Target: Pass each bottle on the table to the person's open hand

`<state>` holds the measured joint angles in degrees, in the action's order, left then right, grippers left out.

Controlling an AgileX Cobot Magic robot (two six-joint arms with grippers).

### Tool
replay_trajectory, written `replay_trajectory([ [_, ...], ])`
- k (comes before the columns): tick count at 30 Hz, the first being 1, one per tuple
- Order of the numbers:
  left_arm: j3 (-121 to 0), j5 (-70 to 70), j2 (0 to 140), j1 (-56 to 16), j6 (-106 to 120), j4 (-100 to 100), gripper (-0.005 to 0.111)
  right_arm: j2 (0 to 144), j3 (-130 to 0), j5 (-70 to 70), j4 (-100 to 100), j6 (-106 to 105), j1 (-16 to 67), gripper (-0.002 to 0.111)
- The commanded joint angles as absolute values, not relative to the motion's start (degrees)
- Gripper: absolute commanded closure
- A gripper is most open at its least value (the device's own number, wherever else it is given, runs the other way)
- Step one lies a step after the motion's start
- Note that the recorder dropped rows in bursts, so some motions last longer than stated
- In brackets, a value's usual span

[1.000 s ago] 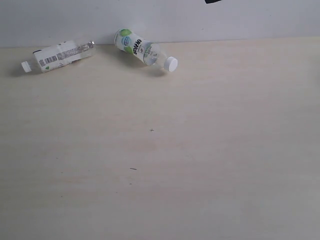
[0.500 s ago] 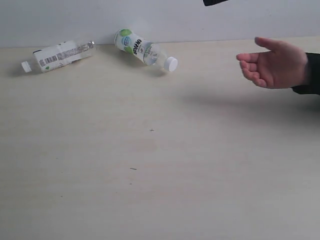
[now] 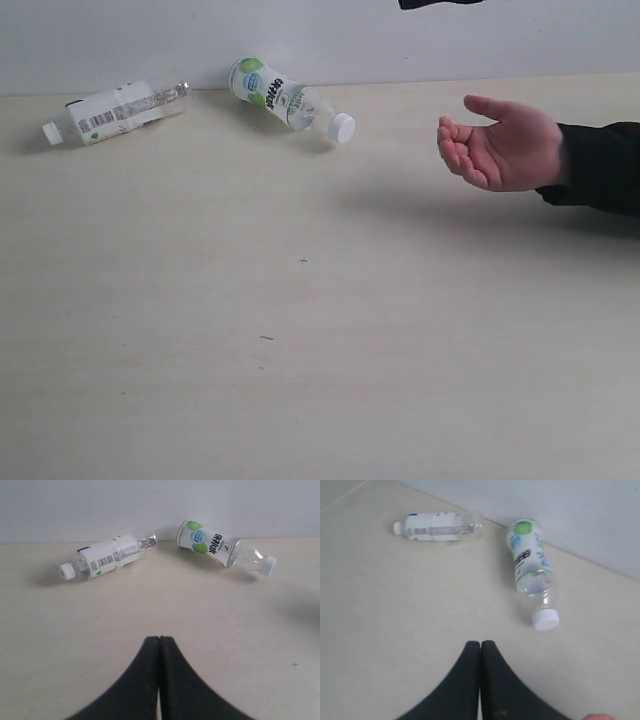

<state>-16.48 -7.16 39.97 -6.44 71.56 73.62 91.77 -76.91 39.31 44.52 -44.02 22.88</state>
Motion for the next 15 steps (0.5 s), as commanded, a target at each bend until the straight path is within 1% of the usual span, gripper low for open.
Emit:
replay_trajectory([
  [1,-16.2,-7.3,39.7,-6.3,71.8,73.8,0.107,98.9,-85.5,39.1,40.6,-39.6,22.6,0.108],
  [8,-16.2,-7.3,39.7,-6.3,71.8,73.8,0.107,115.8,-107.1,42.1,33.1,-37.1,22.6,0.108],
  [15,-16.2,-7.3,39.7,-6.3,71.8,73.8,0.107,133.7,-129.9,51.4,30.2,-37.9,22.6,0.108],
])
